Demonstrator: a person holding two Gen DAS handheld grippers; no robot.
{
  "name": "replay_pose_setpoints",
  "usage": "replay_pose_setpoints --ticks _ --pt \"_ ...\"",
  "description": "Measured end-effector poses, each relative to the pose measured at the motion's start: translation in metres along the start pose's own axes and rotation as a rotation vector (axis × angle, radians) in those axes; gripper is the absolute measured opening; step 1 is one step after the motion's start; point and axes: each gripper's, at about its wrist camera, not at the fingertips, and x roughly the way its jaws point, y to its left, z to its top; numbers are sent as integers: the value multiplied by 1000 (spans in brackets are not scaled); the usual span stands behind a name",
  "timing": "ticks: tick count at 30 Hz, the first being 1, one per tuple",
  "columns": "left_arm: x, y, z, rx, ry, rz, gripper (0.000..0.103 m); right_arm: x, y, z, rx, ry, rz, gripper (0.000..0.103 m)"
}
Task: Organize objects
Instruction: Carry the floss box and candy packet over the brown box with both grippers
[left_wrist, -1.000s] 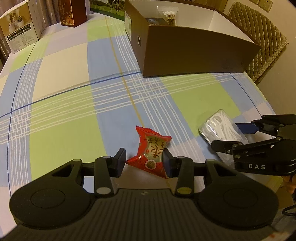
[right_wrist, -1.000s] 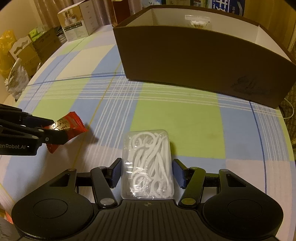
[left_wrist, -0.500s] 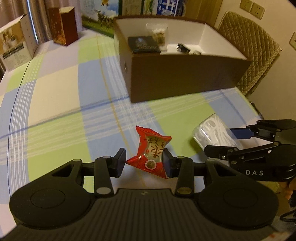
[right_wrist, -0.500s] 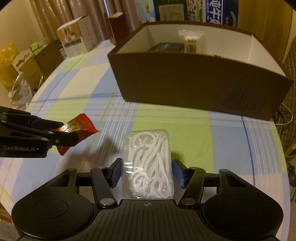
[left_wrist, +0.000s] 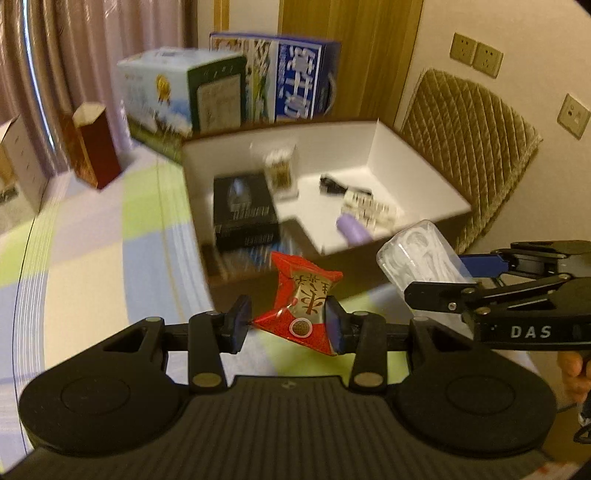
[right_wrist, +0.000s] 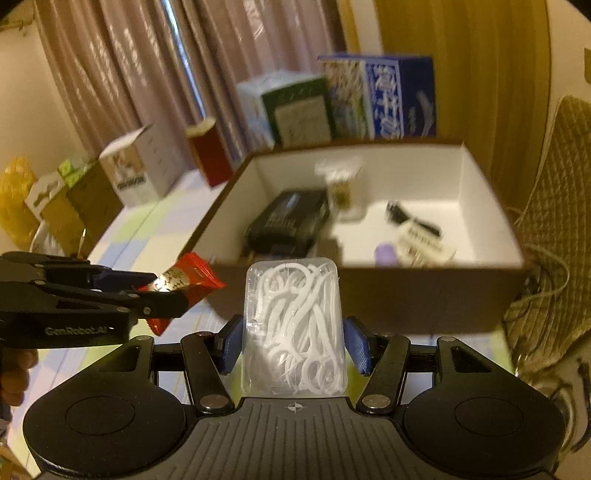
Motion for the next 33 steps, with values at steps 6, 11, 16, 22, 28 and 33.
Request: replay_pose_setpoints --ticks 6,11,16,22,28,33 --pt "24 -8 40 3 -28 3 37 2 -28 37 47 -55 -11 55" --pt "51 -14 66 11 -18 12 37 22 -49 66 82 -62 -10 55" --pt "85 -17 83 14 18 21 37 48 -69 82 101 -41 -27 55" --pt "128 -14 96 -6 76 30 37 80 -90 92 126 7 -38 55" --pt "158 -11 106 -21 109 27 37 106 -106 99 153 43 -40 55" --pt "175 -9 112 -26 115 27 37 119 -115 104 168 56 -35 55"
